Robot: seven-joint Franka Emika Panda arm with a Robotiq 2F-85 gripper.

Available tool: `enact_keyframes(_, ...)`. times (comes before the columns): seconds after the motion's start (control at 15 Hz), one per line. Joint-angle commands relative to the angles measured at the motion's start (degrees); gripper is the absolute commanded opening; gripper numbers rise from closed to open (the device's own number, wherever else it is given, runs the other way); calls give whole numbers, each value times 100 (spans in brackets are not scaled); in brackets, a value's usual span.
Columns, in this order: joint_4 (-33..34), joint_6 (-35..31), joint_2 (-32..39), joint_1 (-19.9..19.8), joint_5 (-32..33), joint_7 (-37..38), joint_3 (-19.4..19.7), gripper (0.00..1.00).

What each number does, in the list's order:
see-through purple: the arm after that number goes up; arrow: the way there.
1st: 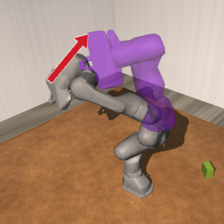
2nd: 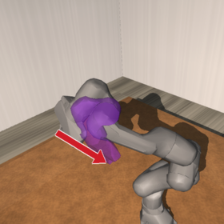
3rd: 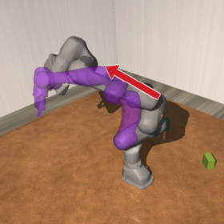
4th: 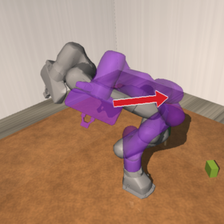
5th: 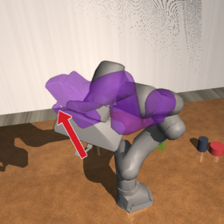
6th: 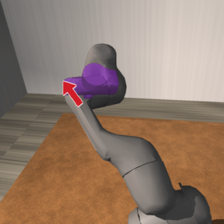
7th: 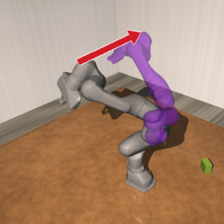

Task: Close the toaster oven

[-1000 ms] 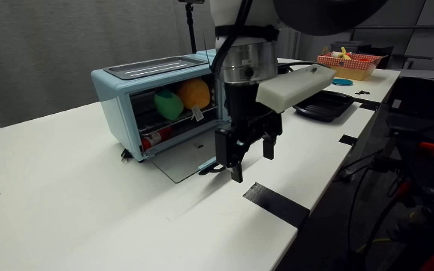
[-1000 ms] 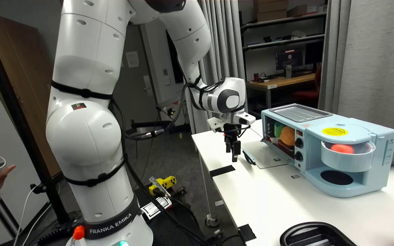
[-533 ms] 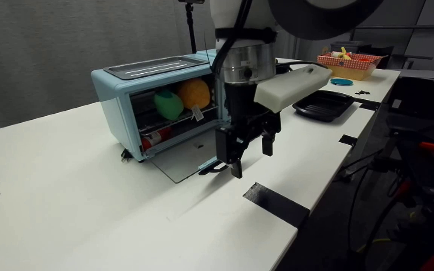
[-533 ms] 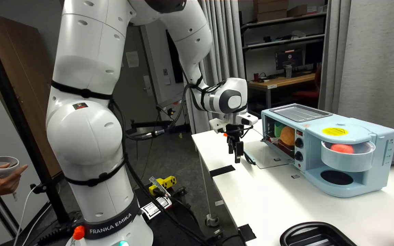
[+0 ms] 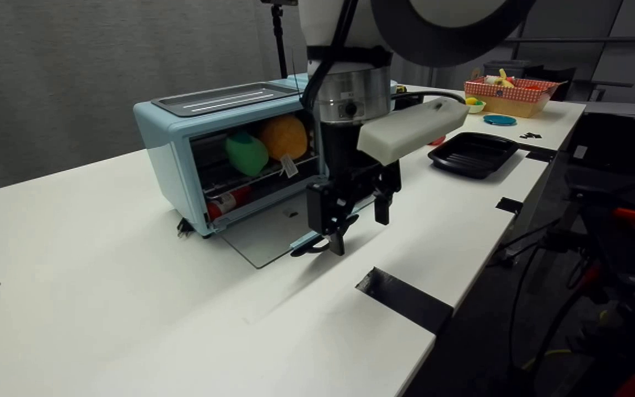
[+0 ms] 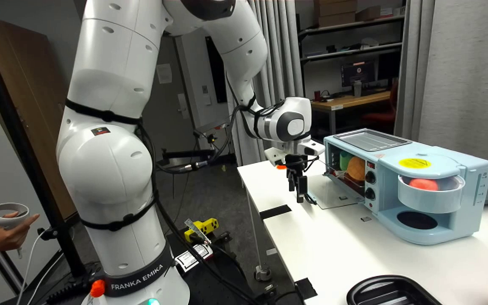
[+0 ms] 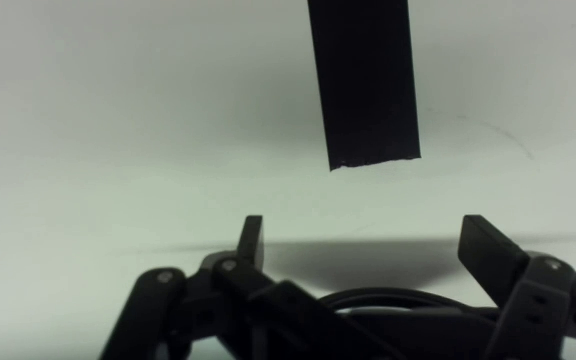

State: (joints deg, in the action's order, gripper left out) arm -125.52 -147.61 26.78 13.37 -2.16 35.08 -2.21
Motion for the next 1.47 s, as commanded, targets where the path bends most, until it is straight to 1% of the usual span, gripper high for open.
enact_keyframes(0.0,245,17,294,194,103,107,179,100)
enact_keyframes(0.13,307,10,379,339,270,262,340,100)
enact_keyframes(0.4,443,-26,477,501,488,477,564,100)
enact_keyframes(0.87,644,-78,602,548,623,703,704,100)
enact_keyframes(1.2,505,-210,442,681,774,964,845,100)
enact_keyframes(1.4,337,-309,218,896,1115,1324,1033,100)
